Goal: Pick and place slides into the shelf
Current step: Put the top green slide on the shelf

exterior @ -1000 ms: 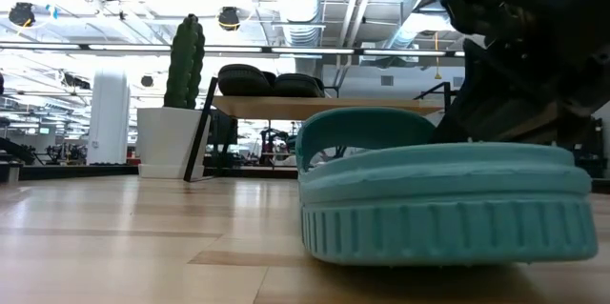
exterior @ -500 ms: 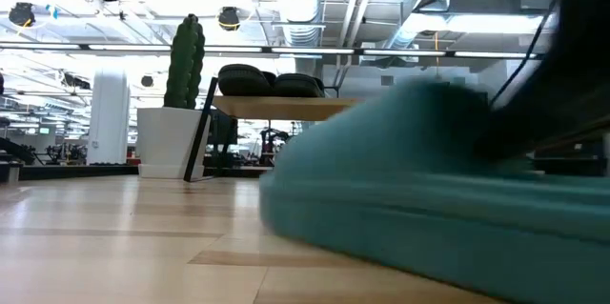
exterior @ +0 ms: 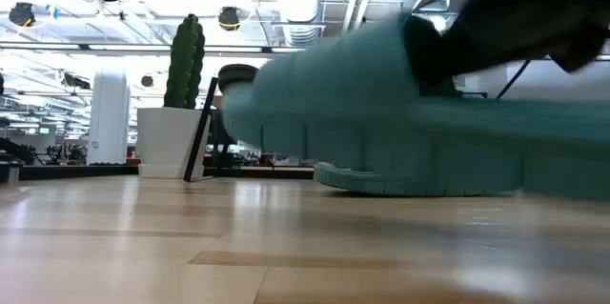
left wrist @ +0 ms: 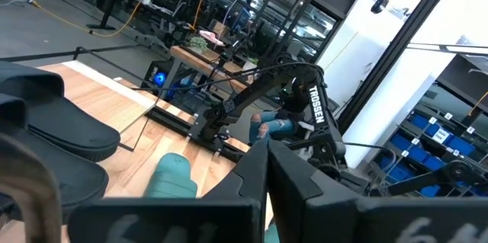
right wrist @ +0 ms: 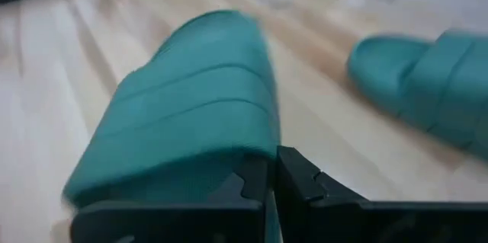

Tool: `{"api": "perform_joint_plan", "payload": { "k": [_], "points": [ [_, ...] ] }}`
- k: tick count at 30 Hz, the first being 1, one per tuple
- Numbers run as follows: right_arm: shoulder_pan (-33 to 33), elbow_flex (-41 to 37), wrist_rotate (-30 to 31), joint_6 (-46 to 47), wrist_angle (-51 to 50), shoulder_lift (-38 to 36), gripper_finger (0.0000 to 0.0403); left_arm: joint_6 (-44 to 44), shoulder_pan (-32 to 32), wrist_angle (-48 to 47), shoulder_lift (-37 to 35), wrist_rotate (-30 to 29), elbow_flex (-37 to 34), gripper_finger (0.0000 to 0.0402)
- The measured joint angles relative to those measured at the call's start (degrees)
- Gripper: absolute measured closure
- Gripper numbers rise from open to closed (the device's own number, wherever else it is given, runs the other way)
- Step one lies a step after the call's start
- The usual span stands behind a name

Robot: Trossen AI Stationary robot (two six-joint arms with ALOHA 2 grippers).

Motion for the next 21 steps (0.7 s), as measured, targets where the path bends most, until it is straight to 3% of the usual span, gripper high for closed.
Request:
{"api": "perform_joint_plan", "payload": {
  "k": [12,21],
  "points": [
    [-3.18,16.35,12.6,0.02,-22.66,-0.19,0.0403,0.0,0.0,0.02,0.02,0.0,-0.02,0.0401],
    [-8.59,33.69,15.33,3.03,-45.86,-0.24,0.0403,0.0,0.02,0.02,0.01,0.0,0.0,0.0401]
  ]
}}
